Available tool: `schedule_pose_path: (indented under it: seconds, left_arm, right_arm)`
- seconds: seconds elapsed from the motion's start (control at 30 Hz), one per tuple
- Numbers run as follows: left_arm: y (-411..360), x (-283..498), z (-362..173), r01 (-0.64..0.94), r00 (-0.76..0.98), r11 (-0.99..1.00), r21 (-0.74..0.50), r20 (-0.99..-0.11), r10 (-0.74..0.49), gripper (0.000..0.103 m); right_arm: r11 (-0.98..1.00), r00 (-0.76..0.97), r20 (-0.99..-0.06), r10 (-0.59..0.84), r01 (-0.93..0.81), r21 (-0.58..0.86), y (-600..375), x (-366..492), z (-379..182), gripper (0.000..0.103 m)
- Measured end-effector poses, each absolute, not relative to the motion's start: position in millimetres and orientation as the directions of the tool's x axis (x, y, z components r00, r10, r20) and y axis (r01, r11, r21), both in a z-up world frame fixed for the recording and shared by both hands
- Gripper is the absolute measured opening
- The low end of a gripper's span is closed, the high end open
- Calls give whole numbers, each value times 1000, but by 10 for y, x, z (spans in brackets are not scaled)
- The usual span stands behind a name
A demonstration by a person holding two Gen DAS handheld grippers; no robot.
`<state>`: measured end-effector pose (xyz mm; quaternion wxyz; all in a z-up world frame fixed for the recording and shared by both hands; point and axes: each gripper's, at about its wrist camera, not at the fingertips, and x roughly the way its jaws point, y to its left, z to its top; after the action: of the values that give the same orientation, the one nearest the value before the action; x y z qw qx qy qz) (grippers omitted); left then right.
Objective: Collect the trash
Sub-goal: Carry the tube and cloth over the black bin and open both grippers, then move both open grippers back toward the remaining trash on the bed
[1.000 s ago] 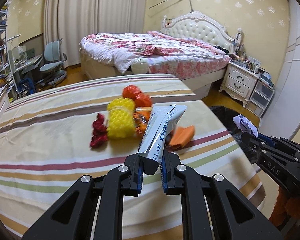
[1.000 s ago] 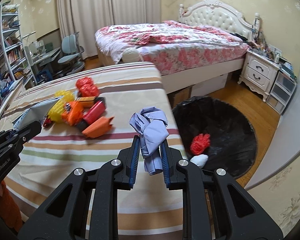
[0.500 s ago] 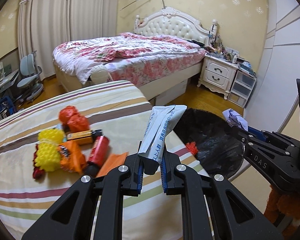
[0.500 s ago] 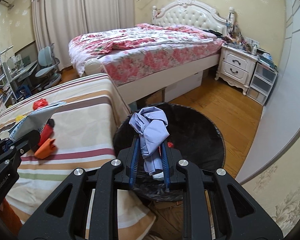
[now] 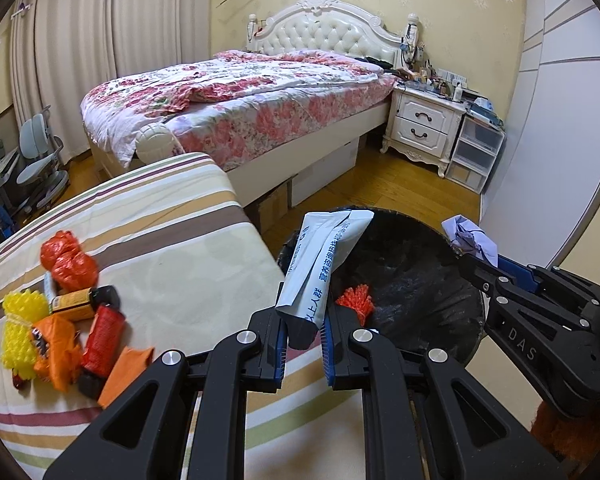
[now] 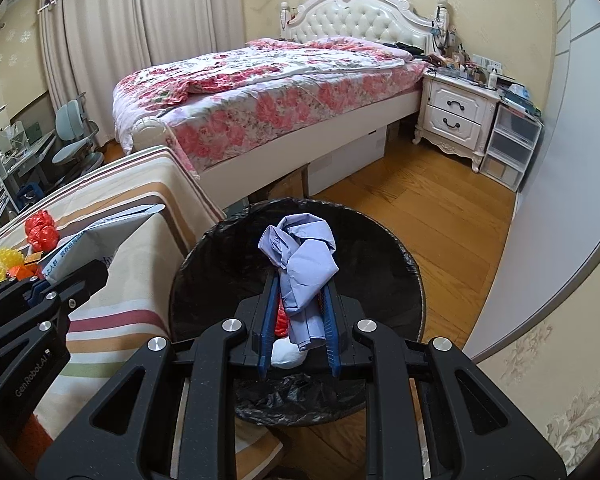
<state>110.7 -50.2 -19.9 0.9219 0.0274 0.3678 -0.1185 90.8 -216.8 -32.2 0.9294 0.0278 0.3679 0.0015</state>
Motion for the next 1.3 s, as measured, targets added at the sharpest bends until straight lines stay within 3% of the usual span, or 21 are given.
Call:
schedule_pose_path:
  seconds: [0.3,0.4,0.53,0.73,0.87,1.3]
  left_arm:
    - [-675,1348,-373,250,658,968,-32,-728,-194,17]
    - [-681,1361,-412,249,649,968,-33,-736,-192,28]
    - [-679,1346,-393,243,656,969,-44,-729,-197,55]
    - [-612,1308,-363,222,657,973,-61,-728,-196,67]
    - [-522,1249,-327,204,662,976,-69,-725,-190,68]
    - [81,1009,-152,101,703,993,-54,-702,-110,71]
  right_arm:
    - [996,710,-704,22,43,75,-2332,1057,-438,21]
    - [996,703,-711,21,49,78,-2361,1095,-478,21]
    - [994,698,-716,19,63,88,-2408,1129,-503,28]
    - [993,703,-711,-8,87,75,-2429,1091,-487,45]
    - [993,707,-707,-12,91,73,-2396,1058,-454,54]
    - [996,700,-714,35,32,81,-1936,945,-377,59]
